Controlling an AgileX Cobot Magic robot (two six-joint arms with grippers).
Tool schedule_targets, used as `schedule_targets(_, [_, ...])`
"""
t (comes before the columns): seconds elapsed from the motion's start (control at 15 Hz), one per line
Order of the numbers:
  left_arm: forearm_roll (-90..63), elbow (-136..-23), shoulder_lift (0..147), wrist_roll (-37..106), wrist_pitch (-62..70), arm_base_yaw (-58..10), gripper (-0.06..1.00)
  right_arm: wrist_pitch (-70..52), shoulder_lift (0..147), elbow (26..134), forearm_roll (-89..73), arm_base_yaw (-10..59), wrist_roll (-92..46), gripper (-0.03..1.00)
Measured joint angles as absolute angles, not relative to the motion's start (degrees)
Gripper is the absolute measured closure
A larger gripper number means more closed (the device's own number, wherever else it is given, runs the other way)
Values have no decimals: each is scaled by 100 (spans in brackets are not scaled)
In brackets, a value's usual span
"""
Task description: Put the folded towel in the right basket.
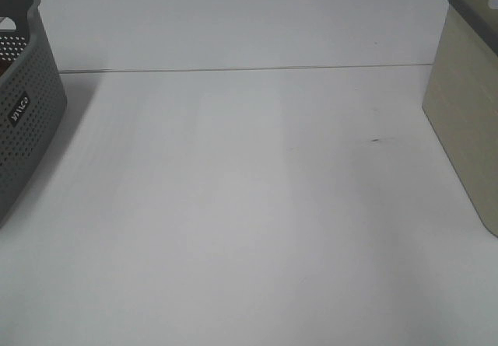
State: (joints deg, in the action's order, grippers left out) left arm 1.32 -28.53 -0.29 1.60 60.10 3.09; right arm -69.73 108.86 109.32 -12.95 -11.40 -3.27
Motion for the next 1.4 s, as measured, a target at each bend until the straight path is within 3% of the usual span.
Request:
schedule_targets(0.33, [132, -2853, -29, 160, 6010, 309, -4, -6973, 10153, 10846, -1123, 183, -195, -2])
schedule_targets(0.6, [132, -2853, -29, 160, 6010, 309, -4, -6973, 9133, 10468, -1049, 602, -189, -2])
schedule_targets(1.13, [132, -2853, -29, 160, 6010, 309, -4, -6950, 5099, 6698, -539, 625, 0, -2])
schedule_targets(1.4, [132, -2853, -29, 160, 6010, 309, -4, -6331, 2922, 4841, -521, 625, 52, -2])
